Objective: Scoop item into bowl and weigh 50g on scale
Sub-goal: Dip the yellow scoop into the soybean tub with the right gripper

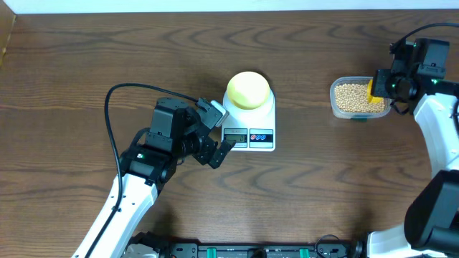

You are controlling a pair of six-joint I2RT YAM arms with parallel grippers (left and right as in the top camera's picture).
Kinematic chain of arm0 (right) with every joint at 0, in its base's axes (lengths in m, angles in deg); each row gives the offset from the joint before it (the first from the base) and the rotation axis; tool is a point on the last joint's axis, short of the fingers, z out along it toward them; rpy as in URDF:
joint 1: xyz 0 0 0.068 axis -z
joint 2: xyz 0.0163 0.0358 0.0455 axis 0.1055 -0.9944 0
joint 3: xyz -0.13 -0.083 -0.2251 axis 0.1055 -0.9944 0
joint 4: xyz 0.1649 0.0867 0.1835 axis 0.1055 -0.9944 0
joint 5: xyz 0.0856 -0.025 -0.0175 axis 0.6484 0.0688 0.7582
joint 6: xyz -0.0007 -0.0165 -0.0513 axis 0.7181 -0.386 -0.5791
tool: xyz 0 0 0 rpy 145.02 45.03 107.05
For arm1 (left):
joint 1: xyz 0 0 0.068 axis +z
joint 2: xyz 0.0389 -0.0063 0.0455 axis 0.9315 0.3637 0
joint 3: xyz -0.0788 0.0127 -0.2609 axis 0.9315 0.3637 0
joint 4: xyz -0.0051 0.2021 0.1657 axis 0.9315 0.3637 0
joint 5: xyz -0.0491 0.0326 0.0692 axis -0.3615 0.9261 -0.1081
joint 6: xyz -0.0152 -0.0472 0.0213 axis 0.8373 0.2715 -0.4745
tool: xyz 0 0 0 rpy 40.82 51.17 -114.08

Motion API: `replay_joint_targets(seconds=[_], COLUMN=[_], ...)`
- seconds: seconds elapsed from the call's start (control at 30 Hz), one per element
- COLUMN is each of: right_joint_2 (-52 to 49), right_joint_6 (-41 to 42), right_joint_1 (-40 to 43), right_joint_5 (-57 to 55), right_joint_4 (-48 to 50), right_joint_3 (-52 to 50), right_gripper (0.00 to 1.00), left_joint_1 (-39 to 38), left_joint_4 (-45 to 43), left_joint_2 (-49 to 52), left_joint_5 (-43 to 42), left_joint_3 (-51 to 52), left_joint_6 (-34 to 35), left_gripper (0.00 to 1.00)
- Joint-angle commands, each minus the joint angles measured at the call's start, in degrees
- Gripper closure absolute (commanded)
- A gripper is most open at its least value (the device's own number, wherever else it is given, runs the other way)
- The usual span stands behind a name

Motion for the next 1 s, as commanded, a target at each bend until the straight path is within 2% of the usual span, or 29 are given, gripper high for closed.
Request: replay_joint_targets(seconds=[0.0, 0.47, 0.8, 0.97], right_joint_2=[-1.70, -4.61, -4.61, -4.61], right_joint_6=[0.00, 2.16, 4.02, 4.09], right_joint_1=[0.22, 0.57, 4.79, 8.22], right_joint_5=[0.07, 9.49, 10.60, 14.71], right_joint_4=[-0.55, -2.54, -5.75, -5.90], right_joint_3=[1.31, 1.31, 1.29, 0.87], right_gripper=[0.99, 0.99, 0.99, 0.99], left_joint_1=[0.17, 0.17, 0.17, 0.17], left_joint_4=[0.28, 0.28, 0.28, 0.28], left_joint_2=[0.33, 0.33, 0.33, 0.33], left_joint_5=[-0.70, -0.70, -0.70, -0.70], left_joint_3=[0.87, 0.87, 0.87, 0.87], left_joint_6=[-1.16, -1.18, -1.18, -1.18], left_gripper=[0.00, 0.00, 0.00, 0.00])
